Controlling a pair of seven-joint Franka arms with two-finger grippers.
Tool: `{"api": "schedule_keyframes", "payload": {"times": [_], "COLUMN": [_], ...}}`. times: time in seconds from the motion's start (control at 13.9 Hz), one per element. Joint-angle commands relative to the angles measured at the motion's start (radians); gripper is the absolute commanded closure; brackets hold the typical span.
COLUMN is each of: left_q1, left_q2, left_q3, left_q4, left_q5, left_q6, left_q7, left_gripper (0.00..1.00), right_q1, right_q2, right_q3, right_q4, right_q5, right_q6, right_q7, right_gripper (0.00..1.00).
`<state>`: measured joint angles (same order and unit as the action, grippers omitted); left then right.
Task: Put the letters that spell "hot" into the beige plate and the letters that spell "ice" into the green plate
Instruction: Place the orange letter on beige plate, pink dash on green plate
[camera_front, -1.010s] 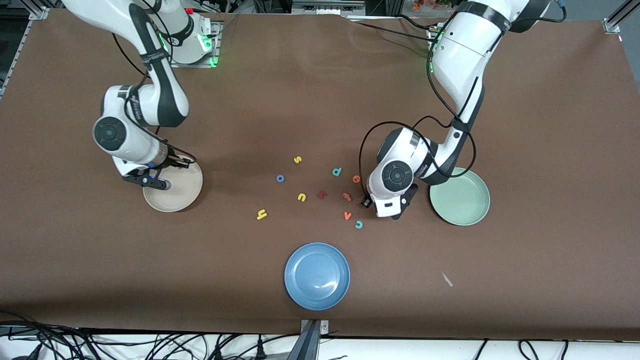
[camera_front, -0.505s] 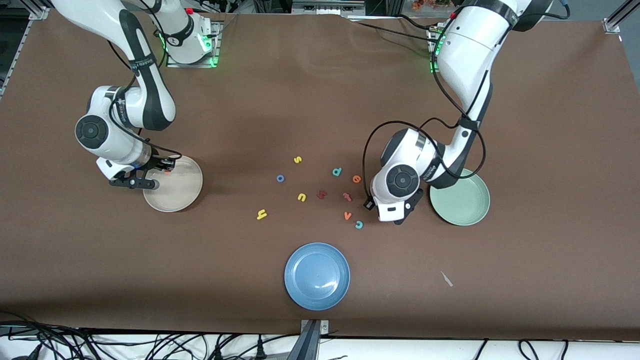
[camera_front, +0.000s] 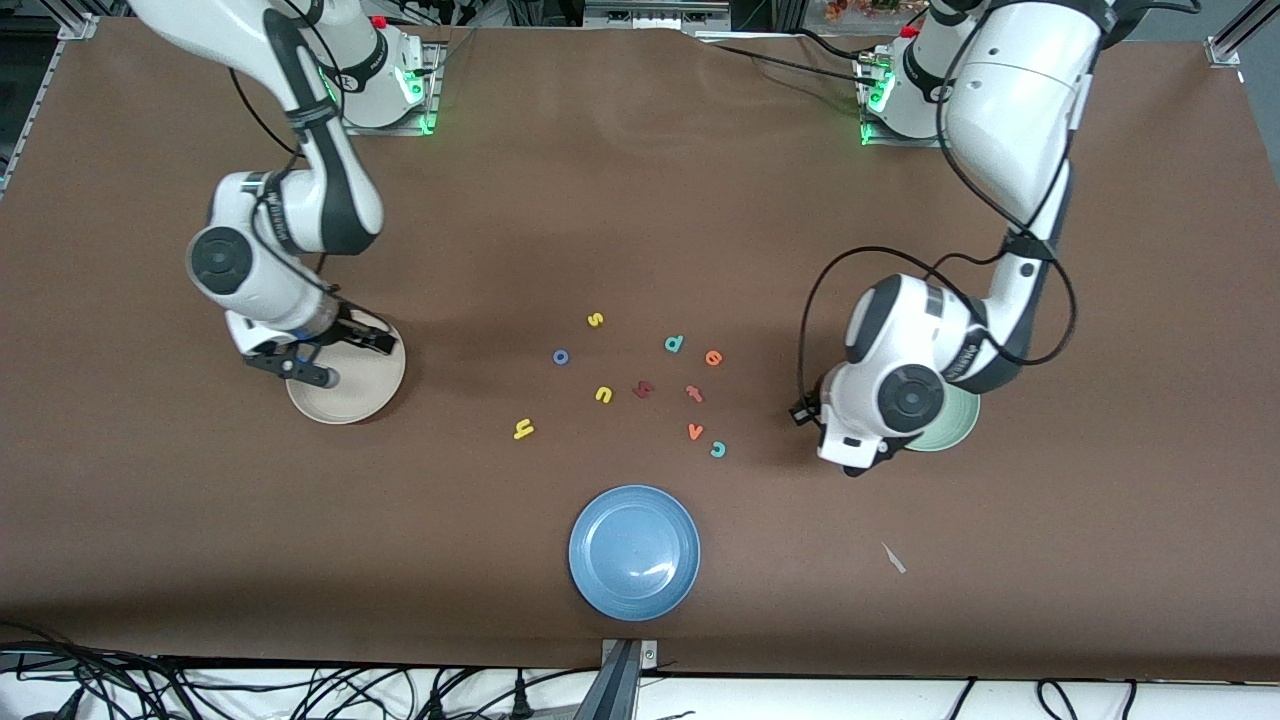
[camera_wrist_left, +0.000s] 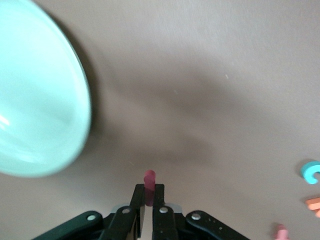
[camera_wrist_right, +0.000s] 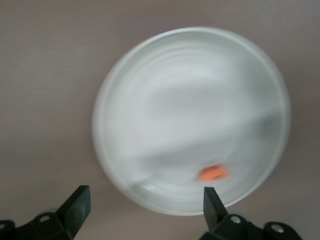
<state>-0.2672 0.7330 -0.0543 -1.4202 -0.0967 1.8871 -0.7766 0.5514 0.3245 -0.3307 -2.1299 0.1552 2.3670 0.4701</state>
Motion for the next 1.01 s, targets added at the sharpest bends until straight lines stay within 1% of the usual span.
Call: {"api": "schedule_keyframes", "payload": {"times": [0.0, 0.14, 0.29, 0.43, 0.58, 0.65, 0.72, 0.79, 0.87, 0.94], "left_q1": [0.066, 0.124, 0.160, 0.193, 0.213, 0.212, 0.206, 0.210, 0.207, 0.200], "left_q2": [-0.032, -0.032, -0.024, -0.018, -0.004, -0.003, 0.003, 0.008, 0.005, -0.003], "left_q3": [-0.009, -0.009, -0.006, -0.007, -0.007, -0.007, -0.007, -0.007, -0.009, -0.012], "left_q4": [-0.023, -0.034, -0.068, -0.095, -0.115, -0.115, -0.117, -0.120, -0.118, -0.117], "left_q5": [0.022, 0.022, 0.023, 0.095, 0.101, 0.101, 0.103, 0.103, 0.101, 0.101], "left_q6": [-0.049, -0.086, -0.089, -0.085, -0.071, -0.071, -0.069, -0.069, -0.075, -0.082], "left_q7": [0.207, 0.346, 0.460, 0.558, 0.605, 0.605, 0.605, 0.605, 0.605, 0.597], "left_gripper": [1.00, 1.00, 1.00, 1.00, 1.00, 0.85, 0.40, 0.01, 0.00, 0.00], "right_q1": [0.012, 0.012, 0.012, 0.012, 0.018, 0.018, 0.018, 0.016, 0.016, 0.013], "right_q2": [0.063, 0.123, 0.172, 0.226, 0.289, 0.322, 0.350, 0.373, 0.395, 0.409], "right_q3": [0.091, 0.142, 0.171, 0.176, 0.189, 0.193, 0.194, 0.194, 0.194, 0.194], "right_q4": [0.106, 0.194, 0.270, 0.335, 0.417, 0.468, 0.510, 0.542, 0.577, 0.602], "right_q5": [0.015, 0.015, 0.015, 0.015, 0.015, 0.015, 0.017, 0.017, 0.018, 0.038], "right_q6": [-0.003, -0.003, -0.003, -0.002, -0.003, -0.005, -0.008, -0.024, -0.040, -0.045], "right_q7": [0.258, 0.446, 0.643, 0.815, 0.954, 1.032, 1.099, 1.134, 1.154, 1.165], "right_gripper": [0.00, 0.00, 0.00, 0.00, 0.00, 0.00, 0.00, 0.00, 0.00, 0.00]}}
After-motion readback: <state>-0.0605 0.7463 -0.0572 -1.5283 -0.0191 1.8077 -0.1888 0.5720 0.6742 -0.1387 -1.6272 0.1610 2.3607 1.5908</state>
